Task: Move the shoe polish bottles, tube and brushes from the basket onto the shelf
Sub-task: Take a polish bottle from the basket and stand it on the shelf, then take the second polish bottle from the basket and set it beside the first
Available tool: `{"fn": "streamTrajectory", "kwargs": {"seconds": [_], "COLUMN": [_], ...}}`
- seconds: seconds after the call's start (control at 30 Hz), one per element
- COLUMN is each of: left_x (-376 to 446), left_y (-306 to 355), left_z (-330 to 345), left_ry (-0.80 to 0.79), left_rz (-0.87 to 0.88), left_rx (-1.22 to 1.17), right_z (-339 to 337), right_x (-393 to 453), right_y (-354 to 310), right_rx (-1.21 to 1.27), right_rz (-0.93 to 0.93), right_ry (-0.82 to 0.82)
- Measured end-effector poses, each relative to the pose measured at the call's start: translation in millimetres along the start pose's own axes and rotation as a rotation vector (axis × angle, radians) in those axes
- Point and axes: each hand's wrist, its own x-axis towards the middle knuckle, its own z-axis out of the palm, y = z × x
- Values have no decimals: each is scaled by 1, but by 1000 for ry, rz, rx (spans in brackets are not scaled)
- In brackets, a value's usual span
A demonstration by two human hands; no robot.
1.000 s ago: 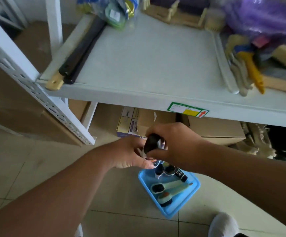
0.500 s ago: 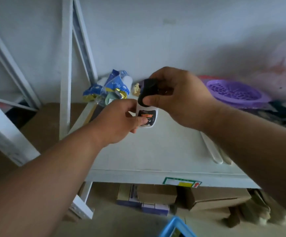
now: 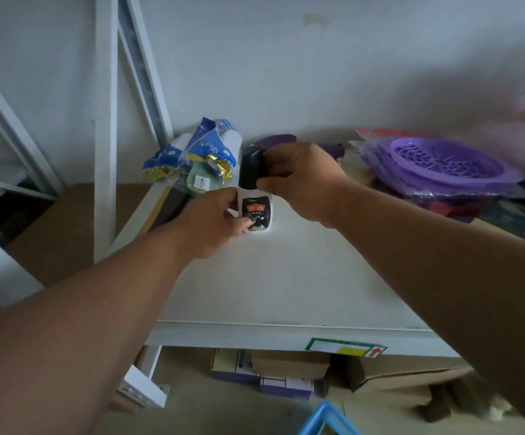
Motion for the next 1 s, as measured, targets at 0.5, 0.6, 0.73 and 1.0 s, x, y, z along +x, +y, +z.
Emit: {"fn": "streamTrajectory", "kwargs": {"seconds": [0.5,0.6,0.73,1.0], "left_x": [11,-3,-63,-196], "left_y": [-16,-8,13,2], "left_z": [8,3,0,135], "left_ry": [53,51,230,-27], "left_rz": [30,-10,25,353], "left_rx": [59,135,234,-131], "right_z": [-26,-13,31,110], "right_x": [-167,-207,-253,-291], "right_y": [-22,26,115,207], "right_rx": [-173,-407,-631,-694], "right_rz": [-13,64,126,188], "right_ry": [-731,-1092,-1037,-902]}}
